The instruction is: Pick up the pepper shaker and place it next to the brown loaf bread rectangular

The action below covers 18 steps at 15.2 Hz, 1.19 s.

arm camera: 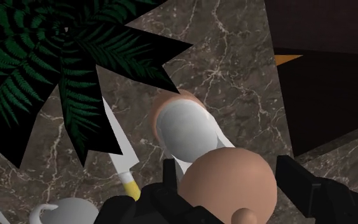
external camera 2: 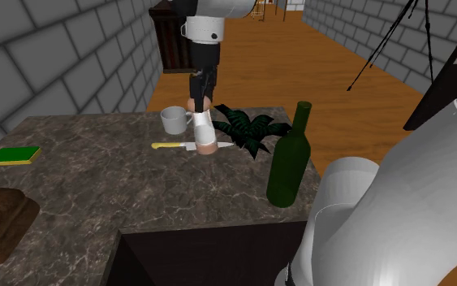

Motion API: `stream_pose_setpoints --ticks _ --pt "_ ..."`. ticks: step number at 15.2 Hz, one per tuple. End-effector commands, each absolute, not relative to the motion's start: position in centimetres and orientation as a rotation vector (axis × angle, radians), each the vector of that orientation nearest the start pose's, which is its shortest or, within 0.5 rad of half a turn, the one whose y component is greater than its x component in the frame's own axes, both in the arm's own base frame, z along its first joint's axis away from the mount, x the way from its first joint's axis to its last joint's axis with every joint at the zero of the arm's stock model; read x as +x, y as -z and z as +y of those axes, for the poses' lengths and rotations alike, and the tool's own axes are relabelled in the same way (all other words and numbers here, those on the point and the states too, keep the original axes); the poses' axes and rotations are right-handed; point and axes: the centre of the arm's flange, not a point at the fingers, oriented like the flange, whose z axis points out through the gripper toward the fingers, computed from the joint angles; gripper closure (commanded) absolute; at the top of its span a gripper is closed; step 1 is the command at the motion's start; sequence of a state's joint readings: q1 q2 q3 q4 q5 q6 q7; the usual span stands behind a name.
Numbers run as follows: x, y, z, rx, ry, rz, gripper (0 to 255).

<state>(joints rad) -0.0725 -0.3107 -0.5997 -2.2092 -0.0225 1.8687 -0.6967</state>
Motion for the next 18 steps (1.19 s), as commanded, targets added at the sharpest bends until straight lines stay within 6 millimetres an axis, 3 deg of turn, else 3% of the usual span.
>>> stream_pose_setpoints --ticks 1,18 --pt "35.4 -48.9 -30.4 -2.971 0.047 -0.092 255" --pt "35.4 -57.9 -30.4 -2.971 0.047 -0.092 255"
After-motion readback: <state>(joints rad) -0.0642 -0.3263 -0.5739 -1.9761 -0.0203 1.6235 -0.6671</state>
